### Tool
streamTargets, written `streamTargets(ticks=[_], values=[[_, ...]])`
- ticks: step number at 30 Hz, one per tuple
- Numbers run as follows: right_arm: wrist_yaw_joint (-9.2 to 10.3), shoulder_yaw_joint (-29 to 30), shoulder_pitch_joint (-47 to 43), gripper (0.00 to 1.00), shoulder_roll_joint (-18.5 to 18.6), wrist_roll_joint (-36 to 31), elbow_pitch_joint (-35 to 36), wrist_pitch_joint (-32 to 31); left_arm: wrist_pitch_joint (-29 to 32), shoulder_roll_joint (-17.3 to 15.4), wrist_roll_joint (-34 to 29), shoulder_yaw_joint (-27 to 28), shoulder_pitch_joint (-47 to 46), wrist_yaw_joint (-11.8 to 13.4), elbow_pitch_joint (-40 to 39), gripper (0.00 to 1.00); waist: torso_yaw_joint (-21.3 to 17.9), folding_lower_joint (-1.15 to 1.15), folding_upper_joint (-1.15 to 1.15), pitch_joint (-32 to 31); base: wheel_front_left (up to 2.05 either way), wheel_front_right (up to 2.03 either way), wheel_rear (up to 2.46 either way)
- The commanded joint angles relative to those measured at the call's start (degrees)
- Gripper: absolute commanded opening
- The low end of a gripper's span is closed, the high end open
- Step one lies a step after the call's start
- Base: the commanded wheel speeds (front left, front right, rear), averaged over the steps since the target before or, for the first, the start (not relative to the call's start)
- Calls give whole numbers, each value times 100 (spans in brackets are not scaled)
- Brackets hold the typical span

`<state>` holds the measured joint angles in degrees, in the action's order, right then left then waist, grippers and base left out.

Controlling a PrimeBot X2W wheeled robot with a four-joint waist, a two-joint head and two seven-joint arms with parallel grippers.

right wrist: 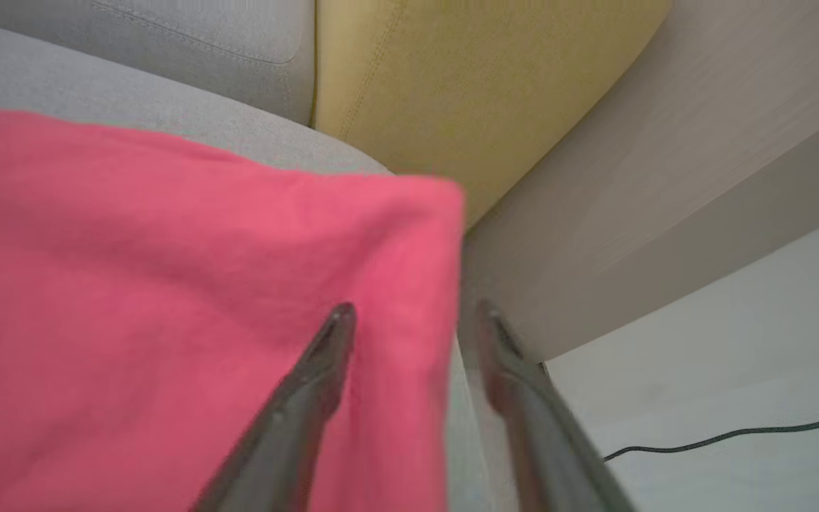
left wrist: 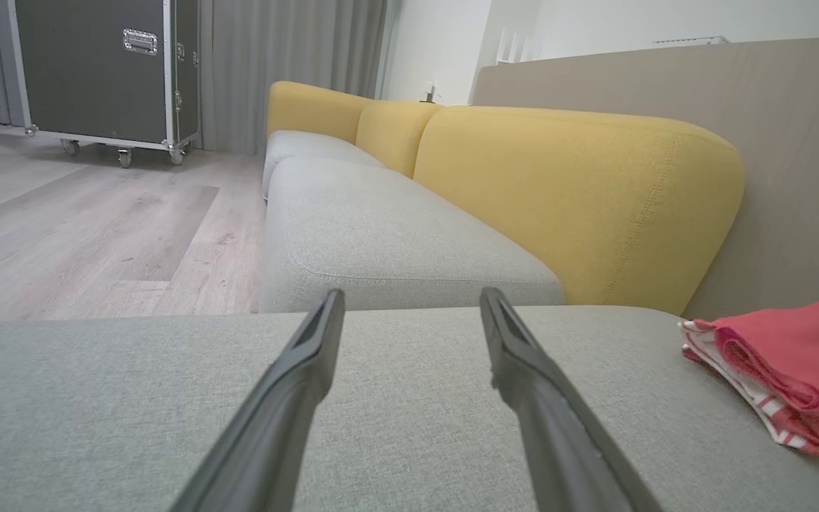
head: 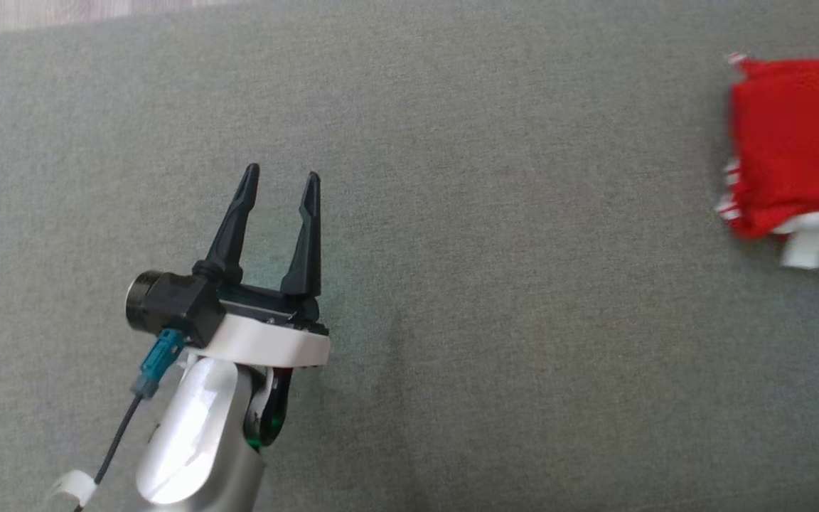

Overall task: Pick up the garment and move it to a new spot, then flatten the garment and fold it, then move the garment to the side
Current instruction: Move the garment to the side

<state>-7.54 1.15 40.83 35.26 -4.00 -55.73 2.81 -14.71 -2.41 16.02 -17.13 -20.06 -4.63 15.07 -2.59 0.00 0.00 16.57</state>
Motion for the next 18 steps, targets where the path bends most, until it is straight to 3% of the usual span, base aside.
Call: streamTargets(ticks=[1,7,18], values=[[5,12,10,100,80,-92,161,106,-29,-47,-58,191,-133,-24,-144,100,-21,0,0,-42,0,0,0],[5,306,113,100,-341,-400,482,249,-29,-47,-81,310,-66,-39,-110,100,-64,0,0,-305,0,0,0],[5,166,-20,100,-1741,-222,1612,743,-29,-47,-112,729,318,-11,-238,100,61,0,0,-1100,0,0,0]])
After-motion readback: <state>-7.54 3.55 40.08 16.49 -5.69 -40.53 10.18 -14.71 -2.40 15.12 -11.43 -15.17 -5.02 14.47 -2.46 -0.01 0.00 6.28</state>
